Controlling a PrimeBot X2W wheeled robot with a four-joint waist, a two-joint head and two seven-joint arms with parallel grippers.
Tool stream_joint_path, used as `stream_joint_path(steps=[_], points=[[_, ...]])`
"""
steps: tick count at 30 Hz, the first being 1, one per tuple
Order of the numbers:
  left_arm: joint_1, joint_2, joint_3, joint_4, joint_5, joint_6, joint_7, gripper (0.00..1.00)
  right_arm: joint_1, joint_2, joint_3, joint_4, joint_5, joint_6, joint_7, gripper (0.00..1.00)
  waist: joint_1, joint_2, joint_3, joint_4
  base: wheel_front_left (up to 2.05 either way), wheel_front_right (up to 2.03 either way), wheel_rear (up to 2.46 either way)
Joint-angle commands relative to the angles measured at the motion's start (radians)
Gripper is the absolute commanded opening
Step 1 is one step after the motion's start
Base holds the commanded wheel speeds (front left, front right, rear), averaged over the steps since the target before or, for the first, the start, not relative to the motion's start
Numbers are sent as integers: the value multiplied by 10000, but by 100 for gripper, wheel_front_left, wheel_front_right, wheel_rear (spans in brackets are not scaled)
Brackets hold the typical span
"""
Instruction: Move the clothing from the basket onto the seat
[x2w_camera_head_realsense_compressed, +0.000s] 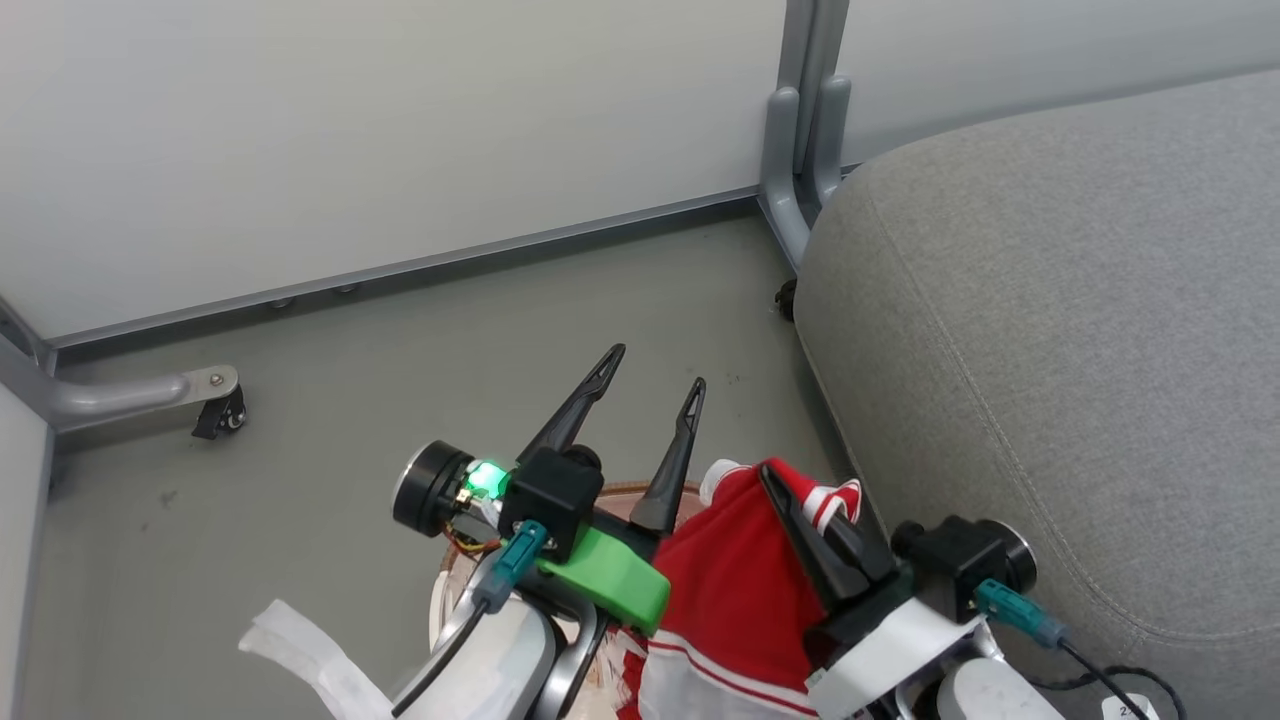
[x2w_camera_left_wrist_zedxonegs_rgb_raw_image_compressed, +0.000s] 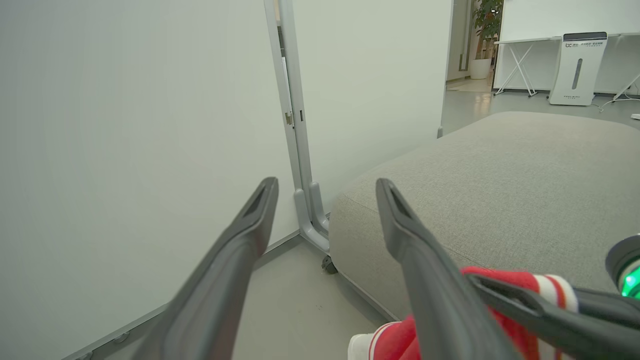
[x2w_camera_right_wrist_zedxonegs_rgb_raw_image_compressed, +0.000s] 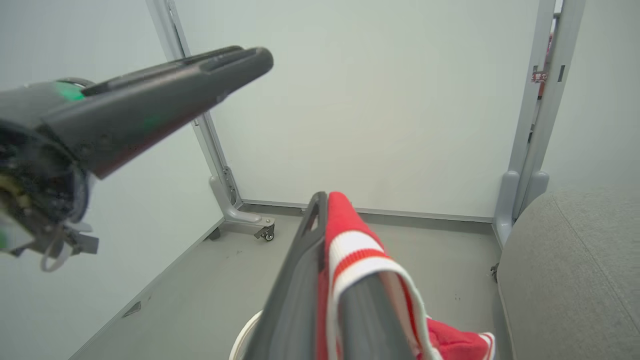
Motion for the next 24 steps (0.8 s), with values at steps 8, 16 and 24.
stream_joint_path(steps=[8, 16, 24], points=[[455, 378, 377, 10, 144, 422, -561, 100, -496, -249, -716, -1254, -351, -14, -22, 0, 0, 0, 558, -693, 0, 0, 0], [496, 840, 452, -10, 433, 268, -815, 100, -642, -393, -1279, -2644, -461, -14, -20, 0, 0, 0, 1392, -1689, 0, 0, 0], [670, 1340, 444, -21, 762, 91, -870, 100, -336, -204, -1828, -3900, -339, -14, -20, 0, 0, 0, 2185, -3025, 0, 0, 0]])
